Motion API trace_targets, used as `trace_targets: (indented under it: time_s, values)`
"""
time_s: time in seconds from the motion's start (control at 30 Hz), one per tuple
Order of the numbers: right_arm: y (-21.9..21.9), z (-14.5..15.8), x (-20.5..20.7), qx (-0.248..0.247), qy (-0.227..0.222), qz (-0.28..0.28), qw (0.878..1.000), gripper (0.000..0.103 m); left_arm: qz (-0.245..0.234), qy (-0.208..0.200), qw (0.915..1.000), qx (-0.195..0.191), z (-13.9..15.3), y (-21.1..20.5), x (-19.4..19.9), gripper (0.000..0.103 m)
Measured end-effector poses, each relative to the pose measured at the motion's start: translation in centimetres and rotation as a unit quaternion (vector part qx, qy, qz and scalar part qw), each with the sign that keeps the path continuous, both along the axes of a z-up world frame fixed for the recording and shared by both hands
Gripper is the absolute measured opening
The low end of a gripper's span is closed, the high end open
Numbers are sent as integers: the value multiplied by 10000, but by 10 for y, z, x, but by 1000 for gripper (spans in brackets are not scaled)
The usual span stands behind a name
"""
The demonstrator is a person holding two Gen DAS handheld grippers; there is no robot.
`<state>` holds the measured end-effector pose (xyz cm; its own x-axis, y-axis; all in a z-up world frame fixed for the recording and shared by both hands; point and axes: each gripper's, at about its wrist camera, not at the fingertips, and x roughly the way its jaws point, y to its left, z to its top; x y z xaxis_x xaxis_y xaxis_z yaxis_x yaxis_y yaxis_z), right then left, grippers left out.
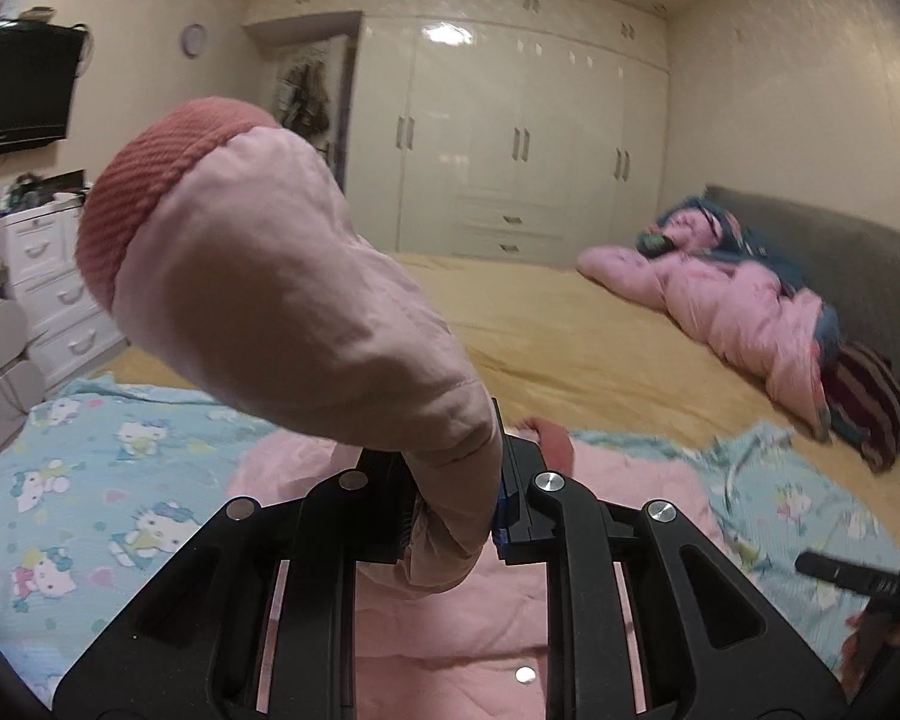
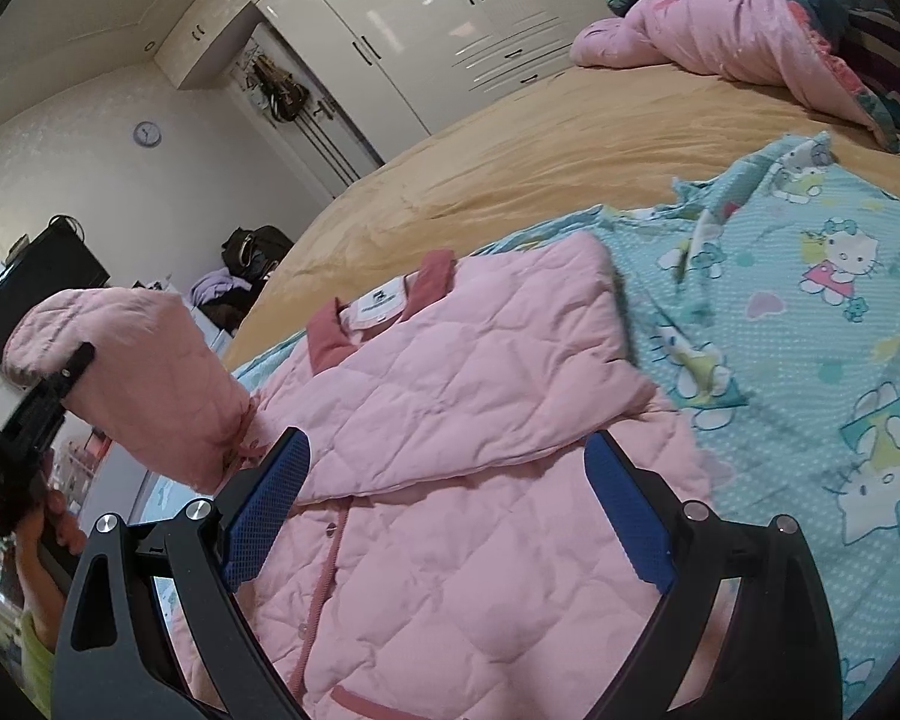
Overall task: Fold large clothes
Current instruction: 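Carry the held sleeve across the coat body and open the left gripper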
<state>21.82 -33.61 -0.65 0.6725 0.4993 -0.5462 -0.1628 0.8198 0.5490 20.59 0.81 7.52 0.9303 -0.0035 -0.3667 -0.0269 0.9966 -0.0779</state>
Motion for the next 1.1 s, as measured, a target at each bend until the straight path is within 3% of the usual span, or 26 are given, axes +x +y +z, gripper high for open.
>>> trace_targets:
  time_s: [0.57, 0.83, 1.0, 1.1]
  values:
    - [-26, -13, 7, -137, 167, -382, 9990, 92, -832, 1127, 9885, 561, -95, -62, 42, 12]
    - [-20, -20, 15, -238, 299, -407, 9984, 92, -1073, 1255, 9816, 963, -119, -80, 38, 16]
    - [-15, -17, 19, -274, 286, -435, 9983, 92, -1167, 1358, 9791, 968, -133, -84, 36, 17]
    - [-11, -17, 22, -295, 311, -396, 9983, 92, -1232, 1386, 9773, 1028, -136, -87, 34, 27]
